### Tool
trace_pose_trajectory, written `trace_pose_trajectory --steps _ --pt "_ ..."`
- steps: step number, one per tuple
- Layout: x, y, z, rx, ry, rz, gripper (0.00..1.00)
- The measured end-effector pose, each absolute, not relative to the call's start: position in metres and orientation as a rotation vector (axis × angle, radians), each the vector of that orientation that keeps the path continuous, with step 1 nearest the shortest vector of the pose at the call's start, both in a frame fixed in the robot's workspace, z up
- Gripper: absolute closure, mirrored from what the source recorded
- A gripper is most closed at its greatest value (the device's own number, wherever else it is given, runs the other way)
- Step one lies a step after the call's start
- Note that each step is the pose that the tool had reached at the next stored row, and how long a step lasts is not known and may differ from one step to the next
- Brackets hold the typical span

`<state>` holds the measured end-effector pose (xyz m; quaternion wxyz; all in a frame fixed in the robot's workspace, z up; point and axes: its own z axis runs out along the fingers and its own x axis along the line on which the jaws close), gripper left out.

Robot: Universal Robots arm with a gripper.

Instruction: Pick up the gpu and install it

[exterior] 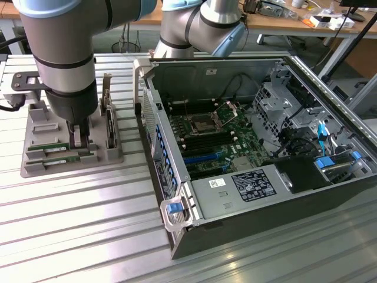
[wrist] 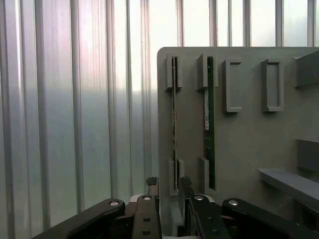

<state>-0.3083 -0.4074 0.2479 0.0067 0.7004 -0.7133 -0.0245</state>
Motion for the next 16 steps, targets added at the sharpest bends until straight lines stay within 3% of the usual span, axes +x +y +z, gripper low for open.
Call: trace_pose_trajectory --steps 16 --pt "-0.3083 -0.4093 0.2403 2.192 -2.23 -0.077 0.7"
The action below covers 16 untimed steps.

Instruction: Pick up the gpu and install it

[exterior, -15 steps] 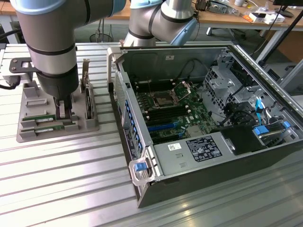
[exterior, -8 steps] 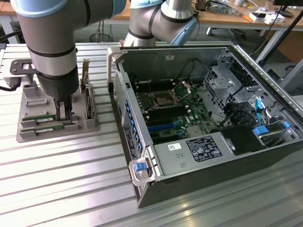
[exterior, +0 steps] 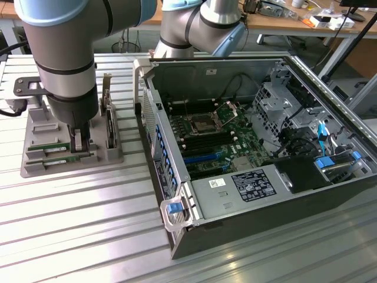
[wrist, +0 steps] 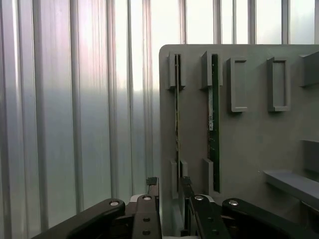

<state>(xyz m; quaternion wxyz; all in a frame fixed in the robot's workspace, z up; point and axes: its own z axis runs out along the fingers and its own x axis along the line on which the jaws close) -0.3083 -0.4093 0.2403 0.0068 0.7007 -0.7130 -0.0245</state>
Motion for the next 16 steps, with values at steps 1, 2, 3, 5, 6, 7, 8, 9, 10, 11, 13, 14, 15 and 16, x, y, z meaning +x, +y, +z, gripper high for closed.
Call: trace_pose_trajectory --steps 1,2,3,5,6,7,8,9,10,11,13,14,15,16 --pt "-0.3083 -0.4095 0.2396 2.192 -2.23 -0.077 0.7" --pt "-0.3083 -0.4096 0.2393 2.192 -2.23 -0.077 0.7" --pt "-0.3083 -0.4096 0.2389 2.192 -2.23 -0.077 0.7" --pt "-0.3083 -0.4098 0.2383 2.192 -2.23 -0.077 0.7" --pt "-0.3083 -0.4099 0.2377 2.192 -2.23 -0.077 0.7" --pt "-0.3083 -0.41 0.2373 2.192 -2.23 -0.077 0.7" --pt "-0.3083 -0.4101 0.237 2.192 -2.23 -0.077 0.7" --pt "-0.3083 -0.4102 0.2364 2.192 -2.23 -0.077 0.7" --pt "-0.3083 -0.4104 0.2357 2.192 -2.23 -0.077 0.7" --pt "-0.3083 -0.4106 0.2349 2.193 -2.23 -0.077 0.7" --pt "-0.3083 -0.4108 0.234 2.193 -2.23 -0.077 0.7" --pt "-0.3083 -0.4109 0.2336 2.193 -2.23 -0.077 0.7" --pt "-0.3083 -0.4109 0.2333 2.193 -2.23 -0.077 0.7" --pt "-0.3083 -0.411 0.2327 2.193 -2.23 -0.077 0.7"
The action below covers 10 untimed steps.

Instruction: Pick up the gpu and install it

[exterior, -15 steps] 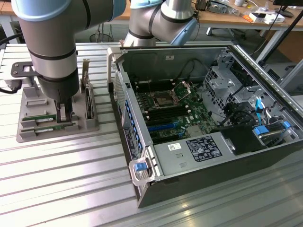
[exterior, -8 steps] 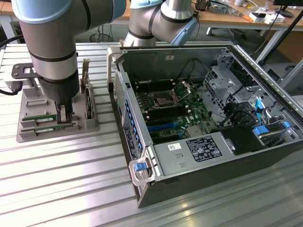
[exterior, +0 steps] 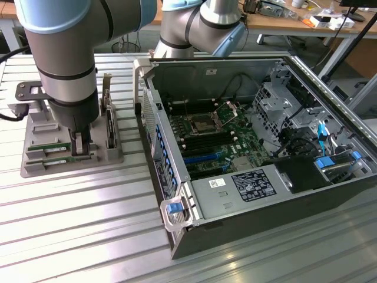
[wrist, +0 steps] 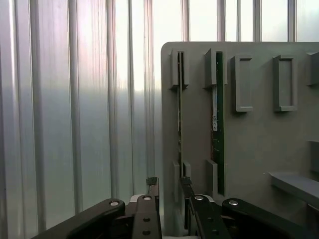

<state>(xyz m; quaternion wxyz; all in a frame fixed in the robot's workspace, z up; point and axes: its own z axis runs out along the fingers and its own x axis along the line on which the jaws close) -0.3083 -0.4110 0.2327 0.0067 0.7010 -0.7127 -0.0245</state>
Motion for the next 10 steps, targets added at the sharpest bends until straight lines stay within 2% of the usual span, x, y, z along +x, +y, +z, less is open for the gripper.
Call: trace_pose_trajectory --steps 10 --pt "-0.3149 -0.4113 0.227 2.195 -2.227 -0.076 0.7"
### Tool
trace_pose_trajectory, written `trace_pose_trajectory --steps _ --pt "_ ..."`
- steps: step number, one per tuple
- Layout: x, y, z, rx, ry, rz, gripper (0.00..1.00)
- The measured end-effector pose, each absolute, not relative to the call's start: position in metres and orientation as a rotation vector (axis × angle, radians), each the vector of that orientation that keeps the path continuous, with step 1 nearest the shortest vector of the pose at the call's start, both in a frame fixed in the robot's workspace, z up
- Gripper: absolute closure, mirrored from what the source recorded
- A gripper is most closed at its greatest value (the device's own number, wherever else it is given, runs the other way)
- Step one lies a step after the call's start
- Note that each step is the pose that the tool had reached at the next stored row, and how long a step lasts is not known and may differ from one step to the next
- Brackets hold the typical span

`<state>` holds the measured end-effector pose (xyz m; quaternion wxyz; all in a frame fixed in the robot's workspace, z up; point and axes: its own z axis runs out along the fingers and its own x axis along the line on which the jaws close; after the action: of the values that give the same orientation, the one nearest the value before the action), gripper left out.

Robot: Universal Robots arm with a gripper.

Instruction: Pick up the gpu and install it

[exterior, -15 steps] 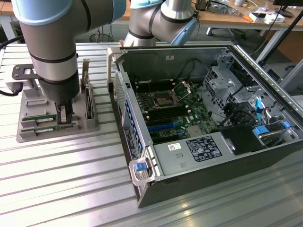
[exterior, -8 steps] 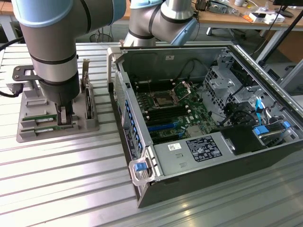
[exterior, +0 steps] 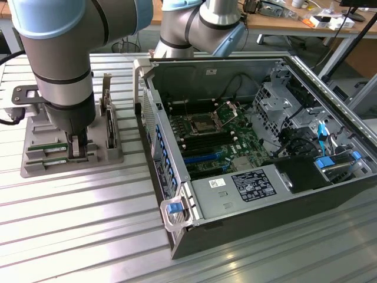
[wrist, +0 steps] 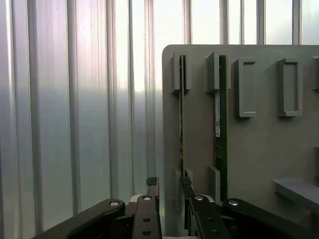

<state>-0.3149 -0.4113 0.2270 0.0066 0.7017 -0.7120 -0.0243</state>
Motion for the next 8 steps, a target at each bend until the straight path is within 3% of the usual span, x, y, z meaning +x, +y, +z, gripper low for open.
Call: trace_pose_trajectory --steps 8 --pt "-0.343 -0.403 0.223 2.199 -2.229 -0.07 0.7"
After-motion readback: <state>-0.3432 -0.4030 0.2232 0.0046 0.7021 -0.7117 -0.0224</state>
